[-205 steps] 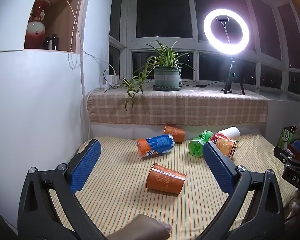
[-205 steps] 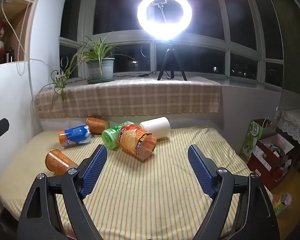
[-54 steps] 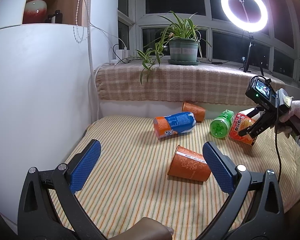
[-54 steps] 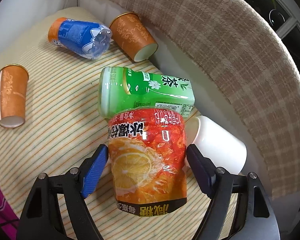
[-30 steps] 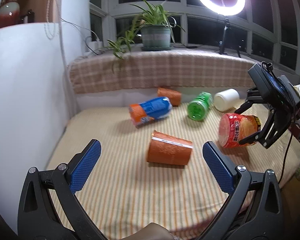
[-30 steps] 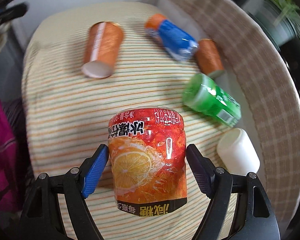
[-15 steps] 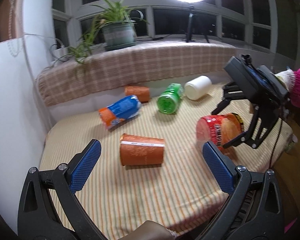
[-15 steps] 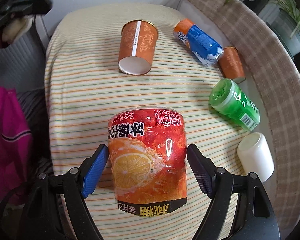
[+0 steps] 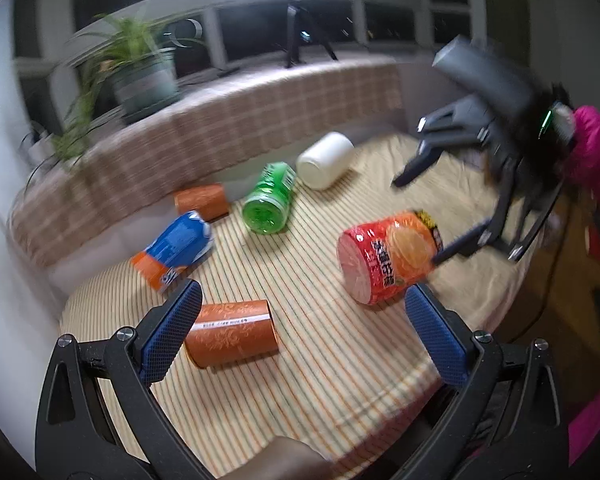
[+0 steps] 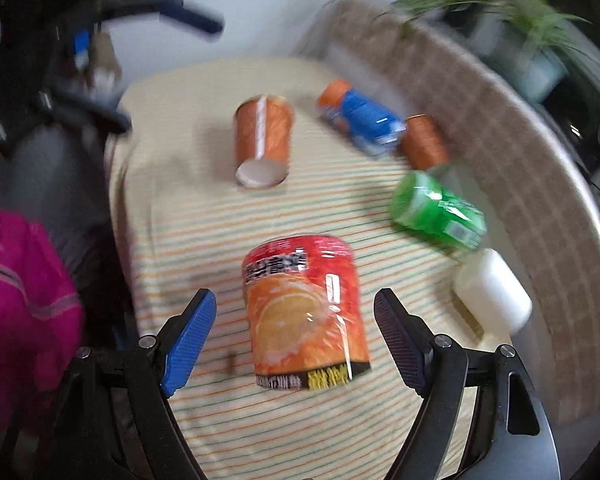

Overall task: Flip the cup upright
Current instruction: 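Carry the held cup with the right gripper toward the left gripper, then grasp the cup body with the left gripper while the right gripper releases it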

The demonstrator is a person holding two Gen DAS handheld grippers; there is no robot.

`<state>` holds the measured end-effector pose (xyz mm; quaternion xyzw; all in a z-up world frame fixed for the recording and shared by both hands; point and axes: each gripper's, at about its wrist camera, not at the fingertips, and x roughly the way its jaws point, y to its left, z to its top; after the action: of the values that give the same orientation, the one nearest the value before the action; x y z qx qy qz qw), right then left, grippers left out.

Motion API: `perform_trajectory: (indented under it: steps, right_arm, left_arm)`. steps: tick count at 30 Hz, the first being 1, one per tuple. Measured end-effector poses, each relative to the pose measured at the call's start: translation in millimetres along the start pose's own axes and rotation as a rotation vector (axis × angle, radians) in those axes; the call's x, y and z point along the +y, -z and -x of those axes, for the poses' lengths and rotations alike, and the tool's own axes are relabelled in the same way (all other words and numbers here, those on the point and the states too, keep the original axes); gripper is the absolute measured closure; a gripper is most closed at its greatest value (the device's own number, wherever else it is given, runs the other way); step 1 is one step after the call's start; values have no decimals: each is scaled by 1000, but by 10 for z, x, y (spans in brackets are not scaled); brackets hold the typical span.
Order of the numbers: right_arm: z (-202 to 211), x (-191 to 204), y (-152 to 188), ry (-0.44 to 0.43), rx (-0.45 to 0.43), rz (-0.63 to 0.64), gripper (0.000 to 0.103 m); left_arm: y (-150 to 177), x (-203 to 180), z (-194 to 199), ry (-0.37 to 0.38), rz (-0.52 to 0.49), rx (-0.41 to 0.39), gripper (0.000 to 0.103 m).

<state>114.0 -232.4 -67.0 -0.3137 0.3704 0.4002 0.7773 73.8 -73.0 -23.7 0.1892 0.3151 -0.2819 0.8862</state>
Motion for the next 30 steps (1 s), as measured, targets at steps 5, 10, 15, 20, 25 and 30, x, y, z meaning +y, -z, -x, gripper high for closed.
perform_trajectory:
  steps: [5, 10, 15, 20, 25, 30]
  right_arm:
    - [309, 83, 339, 72, -97, -175, 22]
    - [469, 196, 805, 94, -158, -380, 22]
    - [558, 373, 1233, 115, -182, -526, 22]
    - [602, 466, 1528, 133, -177, -612, 22]
    - [698, 506, 1710, 143, -208, -662, 22]
    - [731, 474, 1826, 153, -220, -696, 22]
  left_arm:
    - [-82, -279, -249, 78, -193, 82, 0]
    - [-193, -657, -436, 158, -415, 132, 0]
    - [-373, -946, -689, 188, -574, 186, 0]
    - [-499, -1180, -1020, 199, -702, 279, 0]
    - [-499, -1318, -1318, 173, -806, 352, 0]
    - [-484, -1379, -1496, 155, -852, 389, 0]
